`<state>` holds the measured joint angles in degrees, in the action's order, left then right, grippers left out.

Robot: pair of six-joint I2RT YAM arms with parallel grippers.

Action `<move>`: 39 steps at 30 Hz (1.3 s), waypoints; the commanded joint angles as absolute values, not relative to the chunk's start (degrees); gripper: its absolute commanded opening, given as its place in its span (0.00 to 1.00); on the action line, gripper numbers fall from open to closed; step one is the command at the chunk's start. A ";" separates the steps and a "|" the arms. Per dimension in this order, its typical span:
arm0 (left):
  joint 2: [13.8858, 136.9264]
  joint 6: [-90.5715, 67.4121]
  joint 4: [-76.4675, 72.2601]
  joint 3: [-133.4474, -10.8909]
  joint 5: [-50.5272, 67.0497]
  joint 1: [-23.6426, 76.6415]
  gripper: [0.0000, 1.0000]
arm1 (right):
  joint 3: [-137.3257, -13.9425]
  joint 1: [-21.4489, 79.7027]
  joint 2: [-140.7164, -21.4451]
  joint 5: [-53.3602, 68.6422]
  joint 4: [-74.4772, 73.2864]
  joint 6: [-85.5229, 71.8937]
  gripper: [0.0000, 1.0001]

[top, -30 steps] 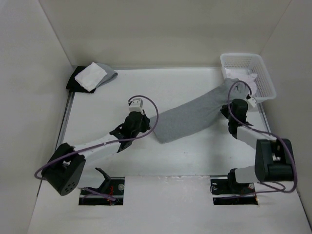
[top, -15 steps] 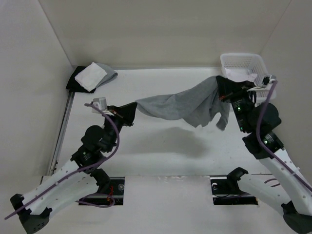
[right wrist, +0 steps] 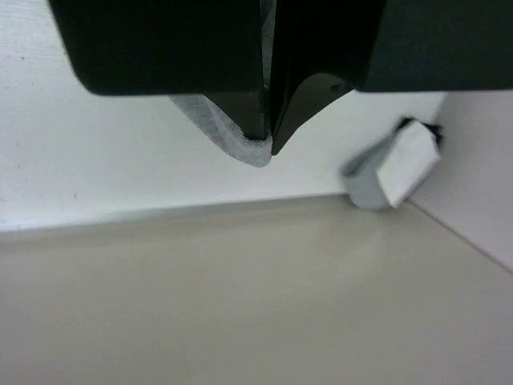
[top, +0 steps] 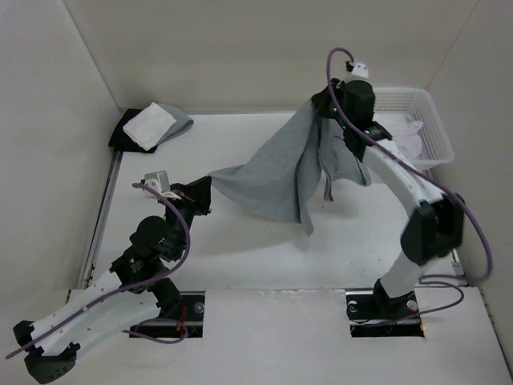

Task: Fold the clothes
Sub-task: Flatten the tank top out

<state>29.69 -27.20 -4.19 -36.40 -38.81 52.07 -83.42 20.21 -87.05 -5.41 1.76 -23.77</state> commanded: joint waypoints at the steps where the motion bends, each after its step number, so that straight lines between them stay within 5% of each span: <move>1: 29.35 -28.03 -1.85 -34.28 -42.10 52.34 0.01 | -94.27 16.57 -101.56 4.21 0.97 -23.38 0.09; 5: 30.41 -31.81 1.40 -32.70 -42.54 51.81 0.01 | -103.44 15.33 -108.55 1.41 -1.75 -25.66 0.41; 7: 31.72 -33.22 1.67 -31.47 -42.54 51.02 0.01 | -99.35 15.51 -104.61 0.45 -2.11 -26.10 0.48; 15: 35.95 -35.33 -0.97 -27.60 -39.29 44.00 0.01 | -56.47 24.29 -84.12 -0.27 4.21 -32.15 0.12; 17: 34.81 -35.59 -0.88 -27.60 -37.89 41.89 0.01 | -48.38 26.83 -81.92 -0.26 5.79 -34.01 0.13; 22: 32.96 -35.86 -0.97 -27.69 -36.30 39.51 0.02 | -34.39 33.08 -74.02 -2.46 7.64 -38.05 0.46; 24: 33.05 -36.03 -1.32 -27.60 -36.12 39.42 0.02 | -32.26 34.31 -73.91 -2.37 7.82 -39.46 0.51; 30: 33.49 -36.21 -2.11 -27.51 -34.19 39.42 0.02 | -30.50 36.69 -79.80 -1.76 12.56 -42.62 0.53; 39: 33.31 -36.30 -2.28 -27.51 -33.93 39.33 0.03 | -31.20 38.27 -84.72 0.26 13.44 -44.56 0.39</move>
<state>33.76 -35.83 1.02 -27.31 -34.65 39.77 -30.30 37.63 -83.18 -0.32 11.20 -43.16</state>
